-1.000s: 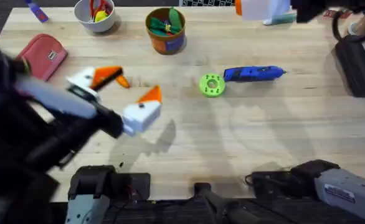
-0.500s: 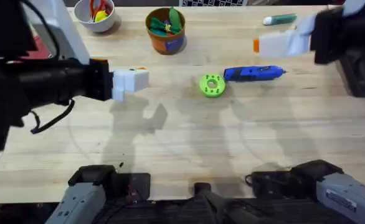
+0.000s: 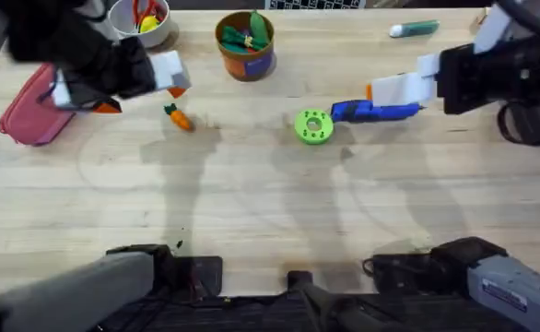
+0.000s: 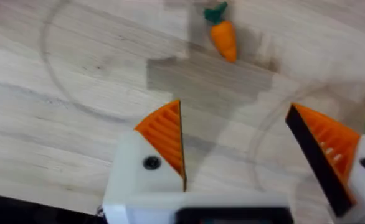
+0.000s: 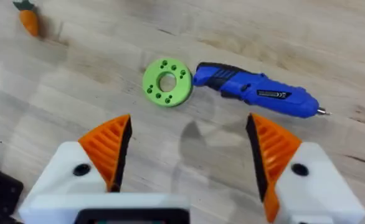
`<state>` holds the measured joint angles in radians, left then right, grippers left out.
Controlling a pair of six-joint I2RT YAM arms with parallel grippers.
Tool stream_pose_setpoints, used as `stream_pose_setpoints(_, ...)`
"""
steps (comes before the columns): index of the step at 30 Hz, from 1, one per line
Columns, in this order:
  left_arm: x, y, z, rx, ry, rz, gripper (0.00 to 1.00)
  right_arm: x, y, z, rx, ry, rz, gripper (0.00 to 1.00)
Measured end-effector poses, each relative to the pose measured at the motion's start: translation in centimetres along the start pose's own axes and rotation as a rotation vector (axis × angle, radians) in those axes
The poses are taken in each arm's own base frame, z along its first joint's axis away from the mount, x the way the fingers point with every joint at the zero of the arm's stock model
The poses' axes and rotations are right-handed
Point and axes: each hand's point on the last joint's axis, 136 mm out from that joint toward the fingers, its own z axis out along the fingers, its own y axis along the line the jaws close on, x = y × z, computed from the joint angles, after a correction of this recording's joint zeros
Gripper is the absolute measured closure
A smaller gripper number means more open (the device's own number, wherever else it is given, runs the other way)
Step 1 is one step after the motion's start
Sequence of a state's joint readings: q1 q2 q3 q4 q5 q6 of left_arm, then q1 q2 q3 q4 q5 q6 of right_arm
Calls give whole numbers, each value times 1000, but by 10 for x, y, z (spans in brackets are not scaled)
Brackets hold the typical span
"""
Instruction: Pick up the gripper from the table and insert it into the empty holder that is missing its gripper. Then pick up a screw, insert it into the mounting hole, and use the screwdriver to tighten it. Finally, clean up the table by picking up the vegetable and placing it into the bucket.
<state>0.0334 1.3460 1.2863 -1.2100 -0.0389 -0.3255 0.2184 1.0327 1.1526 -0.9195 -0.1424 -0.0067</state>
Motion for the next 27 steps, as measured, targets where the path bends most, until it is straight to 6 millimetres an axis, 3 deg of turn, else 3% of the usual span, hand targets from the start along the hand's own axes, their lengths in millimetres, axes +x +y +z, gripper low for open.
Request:
stream_pose_setpoints(7,-12,-5,72,-78,148,-175,16,5,-3,17,0,63,11,9)
stream_pose_setpoints(15,-20,-12,134,-64,225,-353,29,8,-5,26,0,97,17,7)
stream_pose_setpoints(20,-18,-10,150,-62,262,-391,40,8,-5,26,-1,96,17,7)
stream_pose_setpoints(27,-16,-13,152,-51,274,-406,52,8,-5,26,-1,97,17,7)
